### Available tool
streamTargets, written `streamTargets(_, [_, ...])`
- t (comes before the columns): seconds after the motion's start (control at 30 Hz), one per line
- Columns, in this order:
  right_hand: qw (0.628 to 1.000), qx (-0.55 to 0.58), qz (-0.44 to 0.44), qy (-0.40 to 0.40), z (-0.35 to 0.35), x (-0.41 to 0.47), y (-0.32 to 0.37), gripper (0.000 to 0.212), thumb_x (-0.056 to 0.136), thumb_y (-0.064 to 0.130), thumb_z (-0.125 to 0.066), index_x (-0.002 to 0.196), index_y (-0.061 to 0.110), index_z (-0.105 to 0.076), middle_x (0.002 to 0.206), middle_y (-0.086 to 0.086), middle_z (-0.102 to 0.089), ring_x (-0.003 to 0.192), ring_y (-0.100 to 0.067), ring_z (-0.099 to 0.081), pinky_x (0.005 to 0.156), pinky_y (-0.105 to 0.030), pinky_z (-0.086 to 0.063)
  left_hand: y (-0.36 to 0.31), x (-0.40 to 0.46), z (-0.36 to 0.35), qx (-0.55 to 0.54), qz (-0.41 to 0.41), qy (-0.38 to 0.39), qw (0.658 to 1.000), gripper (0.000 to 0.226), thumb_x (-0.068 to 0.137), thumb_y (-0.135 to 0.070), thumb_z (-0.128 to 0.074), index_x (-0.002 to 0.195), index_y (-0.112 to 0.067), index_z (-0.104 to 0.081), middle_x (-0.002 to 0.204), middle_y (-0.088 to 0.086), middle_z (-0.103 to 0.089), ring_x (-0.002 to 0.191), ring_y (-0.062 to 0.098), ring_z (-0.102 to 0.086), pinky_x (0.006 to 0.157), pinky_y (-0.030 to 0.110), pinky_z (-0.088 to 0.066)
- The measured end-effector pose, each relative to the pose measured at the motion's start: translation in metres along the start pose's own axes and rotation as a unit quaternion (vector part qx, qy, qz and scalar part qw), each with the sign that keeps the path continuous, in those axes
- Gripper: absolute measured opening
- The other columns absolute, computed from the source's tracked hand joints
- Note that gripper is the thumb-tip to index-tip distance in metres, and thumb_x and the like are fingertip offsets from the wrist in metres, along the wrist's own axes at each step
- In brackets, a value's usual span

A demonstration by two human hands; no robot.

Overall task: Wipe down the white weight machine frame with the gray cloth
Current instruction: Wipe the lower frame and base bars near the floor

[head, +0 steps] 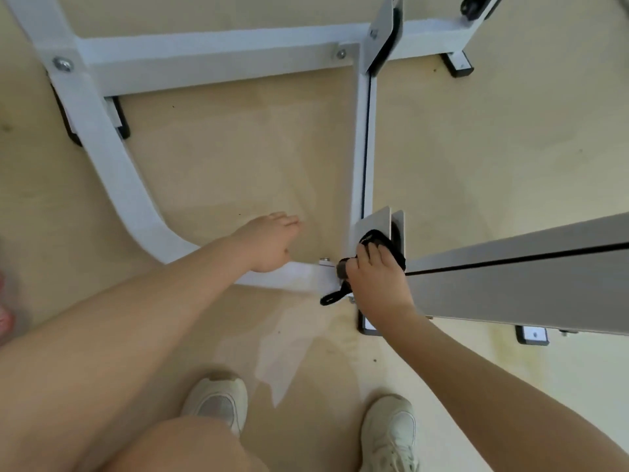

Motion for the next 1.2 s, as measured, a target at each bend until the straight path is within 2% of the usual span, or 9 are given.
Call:
streamTargets(0.23, [0.998,0.03,-0.012,-0.055,0.008,-0.001,-0.014,0.027,0.097,0.021,-0.036,0.117,0.005,-0.043,0.139,-0.019,-0.043,0.138,-0.029,-0.027,0.116,-0.037,-0.003,-0.028,0.012,0.002,-0.021,-0.045,0.003,0.999,0.061,0.093,-0.01,-0.039,0.147,-0.012,-0.01,0.156,0.005,-0.007,0.142,0.019,-0.007,0.11,0.021,-0.004])
streamTargets(0.43, [0.971,0.092,0.143,-0.168,0.007,-0.071,-0.002,0.011,0.071,0.019,-0.065,0.08,0.015,-0.069,0.091,-0.003,-0.072,0.092,-0.02,-0.067,0.084,-0.029,-0.053,-0.056,0.02,-0.003,-0.049,-0.061,0.031,0.997,0.062,0.093,-0.013,-0.04,0.148,-0.013,-0.01,0.156,0.004,-0.008,0.142,0.019,-0.01,0.113,0.025,-0.012])
streamTargets(0.57, [0.974,0.211,-0.085,-0.008,-0.026,-0.098,-0.048,0.02,0.09,0.03,-0.055,0.102,0.014,-0.057,0.091,-0.004,-0.065,0.084,-0.026,-0.063,0.065,-0.027,-0.046,-0.08,0.028,-0.004,-0.076,-0.081,0.04,0.993,0.062,0.092,-0.009,-0.04,0.148,-0.017,-0.012,0.156,0.0,-0.01,0.141,0.018,-0.016,0.11,0.024,-0.016])
streamTargets(0.7, [0.797,0.459,-0.388,-0.056,-0.036,-0.088,-0.082,0.027,0.1,0.027,-0.036,0.107,0.004,-0.048,0.095,-0.017,-0.061,0.087,-0.035,-0.058,0.062,-0.033,-0.037,-0.089,0.032,-0.008,-0.107,-0.075,0.044,0.99,0.062,0.092,-0.005,-0.037,0.147,-0.022,-0.014,0.155,-0.005,-0.014,0.137,0.017,-0.025,0.105,0.024,-0.025])
streamTargets(0.77, [0.652,0.597,-0.458,-0.098,-0.034,-0.072,-0.08,0.029,0.1,0.025,-0.034,0.109,0.001,-0.049,0.104,-0.018,-0.059,0.095,-0.033,-0.055,0.07,-0.032,-0.036,-0.089,0.031,-0.012,-0.122,-0.068,0.048,0.989,0.061,0.093,-0.005,-0.035,0.147,-0.024,-0.014,0.154,-0.005,-0.018,0.134,0.018,-0.031,0.101,0.023,-0.028])
streamTargets(0.93, [0.291,0.884,-0.348,-0.11,-0.022,-0.027,-0.059,0.029,0.1,0.024,-0.035,0.12,0.022,-0.057,0.104,0.005,-0.063,0.101,-0.015,-0.06,0.093,-0.03,-0.047,-0.083,0.026,-0.022,-0.151,-0.059,0.074,0.984,0.066,0.093,-0.003,-0.032,0.147,-0.032,-0.008,0.154,-0.006,-0.018,0.136,0.016,-0.028,0.093,0.012,-0.024])
streamTargets(0.97, [0.282,0.9,-0.312,-0.111,-0.023,-0.029,-0.058,0.029,0.1,0.024,-0.036,0.119,0.028,-0.058,0.108,0.008,-0.064,0.101,-0.011,-0.061,0.094,-0.028,-0.048,-0.083,0.025,-0.024,-0.158,-0.059,0.08,0.982,0.067,0.092,-0.001,-0.031,0.147,-0.032,-0.008,0.154,-0.008,-0.015,0.137,0.014,-0.025,0.092,0.009,-0.02])
streamTargets(1.1, [0.417,0.861,-0.265,-0.119,-0.045,-0.058,-0.047,0.027,0.099,0.028,-0.037,0.103,0.043,-0.06,0.112,0.005,-0.065,0.109,-0.014,-0.057,0.097,-0.03,-0.043,-0.094,0.028,-0.025,-0.207,-0.065,0.091,0.972,0.071,0.09,0.005,-0.032,0.147,-0.029,-0.008,0.154,-0.011,-0.01,0.14,0.008,-0.015,0.101,0.009,-0.011])
streamTargets(1.2, [0.422,0.86,-0.264,-0.111,-0.044,-0.054,-0.047,0.026,0.099,0.031,-0.036,0.101,0.04,-0.06,0.11,-0.001,-0.065,0.105,-0.019,-0.059,0.094,-0.031,-0.045,-0.099,0.034,-0.024,-0.252,-0.054,0.082,0.963,0.072,0.088,0.008,-0.031,0.147,-0.026,-0.01,0.154,-0.011,-0.012,0.14,0.007,-0.013,0.104,0.013,-0.01])
Point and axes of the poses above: each hand's wrist, its own x-axis towards the middle knuckle, its own z-axis out of the back of the hand, y = z × x, the point moved 6 cm from there along x, towards the middle knuckle
